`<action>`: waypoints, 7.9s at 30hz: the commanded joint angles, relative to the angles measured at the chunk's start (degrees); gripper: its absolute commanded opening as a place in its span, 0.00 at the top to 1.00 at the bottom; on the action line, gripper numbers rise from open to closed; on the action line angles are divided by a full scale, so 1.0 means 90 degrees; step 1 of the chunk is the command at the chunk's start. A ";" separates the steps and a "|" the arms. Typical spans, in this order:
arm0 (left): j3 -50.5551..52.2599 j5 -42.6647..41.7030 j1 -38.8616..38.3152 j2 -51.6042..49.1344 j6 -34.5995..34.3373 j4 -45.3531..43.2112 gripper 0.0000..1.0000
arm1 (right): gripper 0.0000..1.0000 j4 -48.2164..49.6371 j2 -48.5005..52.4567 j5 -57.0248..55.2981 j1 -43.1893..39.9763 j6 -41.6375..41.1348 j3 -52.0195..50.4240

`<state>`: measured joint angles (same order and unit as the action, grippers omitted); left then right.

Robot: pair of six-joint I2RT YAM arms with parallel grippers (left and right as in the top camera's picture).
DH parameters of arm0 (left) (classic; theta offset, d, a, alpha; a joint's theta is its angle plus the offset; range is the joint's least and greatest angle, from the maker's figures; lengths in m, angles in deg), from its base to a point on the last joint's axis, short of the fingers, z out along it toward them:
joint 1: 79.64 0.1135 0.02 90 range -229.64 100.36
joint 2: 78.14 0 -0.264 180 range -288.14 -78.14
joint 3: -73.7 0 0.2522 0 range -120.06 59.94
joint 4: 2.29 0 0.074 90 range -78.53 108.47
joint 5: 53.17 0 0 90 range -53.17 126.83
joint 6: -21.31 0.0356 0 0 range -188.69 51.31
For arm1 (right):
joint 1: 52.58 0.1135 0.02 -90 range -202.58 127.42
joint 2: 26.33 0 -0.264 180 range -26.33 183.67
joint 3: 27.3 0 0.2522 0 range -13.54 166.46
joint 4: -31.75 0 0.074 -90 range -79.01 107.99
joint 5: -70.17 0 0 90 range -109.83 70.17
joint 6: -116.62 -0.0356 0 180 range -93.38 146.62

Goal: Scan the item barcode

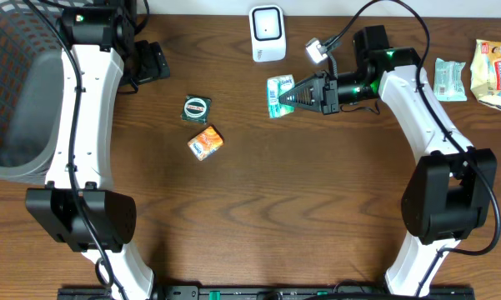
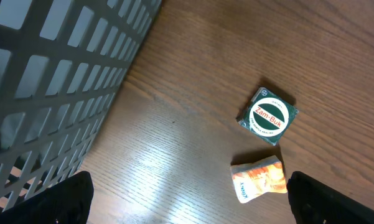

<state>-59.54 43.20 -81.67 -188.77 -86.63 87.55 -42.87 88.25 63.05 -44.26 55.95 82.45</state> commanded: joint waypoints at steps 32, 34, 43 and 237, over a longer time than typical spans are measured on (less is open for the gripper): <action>0.0036 0.0075 0.0010 -0.0066 0.0053 0.0019 0.02 | 0.99 0.1549 -0.0012 -0.9253 0.1258 -0.3245 0.0100; 0.0036 0.0075 0.0010 -0.0066 0.0053 0.0019 0.02 | 0.99 0.2123 -0.0012 -0.9505 0.1265 -0.3070 0.0119; 0.0036 0.0075 0.0010 -0.0066 0.0053 0.0019 0.02 | 0.99 0.4376 0.0024 -1.0010 0.1246 -0.2460 0.0270; 0.0036 0.0075 0.0010 -0.0066 0.0053 0.0019 0.02 | 0.83 -0.1506 0.2960 -0.8541 0.2783 -0.4393 0.3495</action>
<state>-59.54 43.20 -81.67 -188.77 -86.63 87.57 -51.35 118.98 -3.71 -16.51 16.65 113.48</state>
